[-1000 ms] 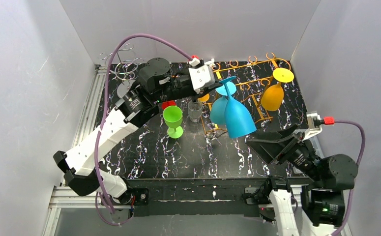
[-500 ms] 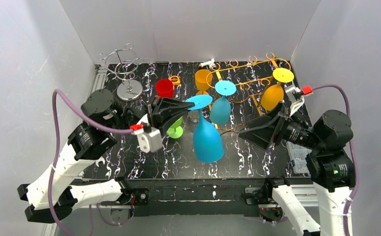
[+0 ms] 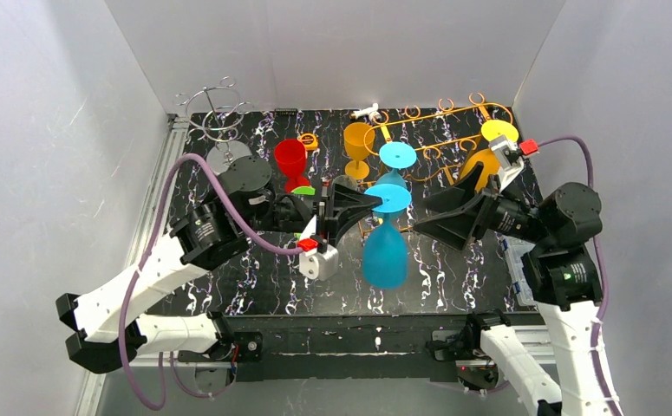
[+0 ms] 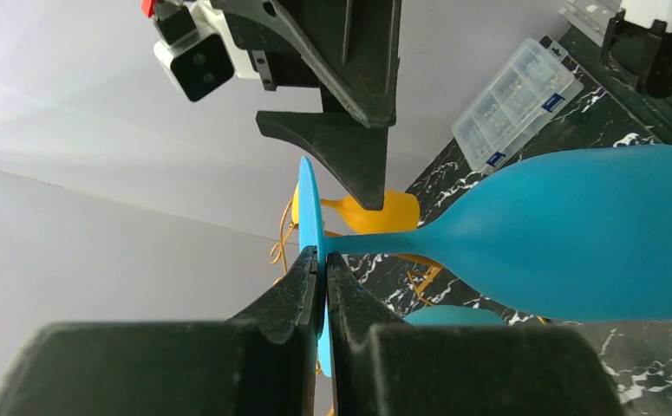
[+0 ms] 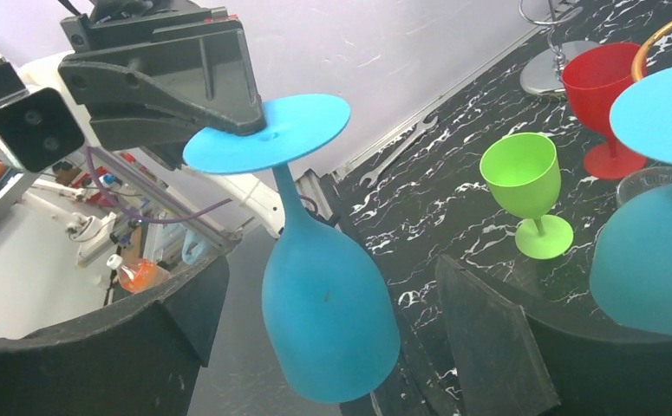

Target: Place the wine glass upside down on the wine glass rack

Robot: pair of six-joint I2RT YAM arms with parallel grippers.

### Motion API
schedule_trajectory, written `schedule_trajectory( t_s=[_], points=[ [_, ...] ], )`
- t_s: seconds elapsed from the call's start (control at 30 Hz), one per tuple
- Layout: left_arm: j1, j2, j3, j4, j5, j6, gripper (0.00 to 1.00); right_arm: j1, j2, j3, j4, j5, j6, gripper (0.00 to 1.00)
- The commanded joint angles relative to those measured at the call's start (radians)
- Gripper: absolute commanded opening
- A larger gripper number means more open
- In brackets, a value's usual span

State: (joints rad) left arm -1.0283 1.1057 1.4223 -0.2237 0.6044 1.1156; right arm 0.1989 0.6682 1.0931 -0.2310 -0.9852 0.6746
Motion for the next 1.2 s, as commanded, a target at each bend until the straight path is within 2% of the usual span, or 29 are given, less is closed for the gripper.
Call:
schedule_trajectory(
  t_s=[0.0, 0.23, 0.57, 0.73, 0.87, 1.03, 1.1, 1.17],
  points=[
    [-0.009, 0.017, 0.041, 0.085, -0.006, 0.042, 0.0, 0.022, 0.036, 0.004, 0.078, -0.016, -0.069, 0.98],
    [-0.009, 0.072, 0.083, 0.135, -0.026, 0.078, 0.0, 0.071, 0.099, 0.038, -0.065, 0.016, -0.246, 0.98],
    [-0.009, 0.153, 0.133, 0.206, -0.052, 0.133, 0.0, 0.08, 0.048, -0.024, -0.053, -0.056, -0.229, 0.98],
    [-0.009, 0.167, 0.129, 0.218, -0.058, 0.13, 0.0, 0.08, -0.005, -0.069, -0.088, -0.01, -0.23, 0.98],
    [-0.009, 0.174, 0.132, 0.261, -0.065, 0.123, 0.0, 0.08, -0.015, -0.082, -0.096, 0.019, -0.225, 0.87],
    [-0.009, 0.176, 0.137, 0.268, -0.078, 0.105, 0.0, 0.08, -0.032, -0.1, -0.147, 0.044, -0.262, 0.95],
    [-0.009, 0.169, 0.125, 0.27, -0.069, 0.104, 0.0, 0.08, -0.041, -0.108, -0.11, 0.058, -0.237, 0.93],
    [-0.009, 0.164, 0.115, 0.269, -0.069, 0.097, 0.0, 0.08, -0.038, -0.107, -0.094, 0.069, -0.227, 0.84]
  ],
)
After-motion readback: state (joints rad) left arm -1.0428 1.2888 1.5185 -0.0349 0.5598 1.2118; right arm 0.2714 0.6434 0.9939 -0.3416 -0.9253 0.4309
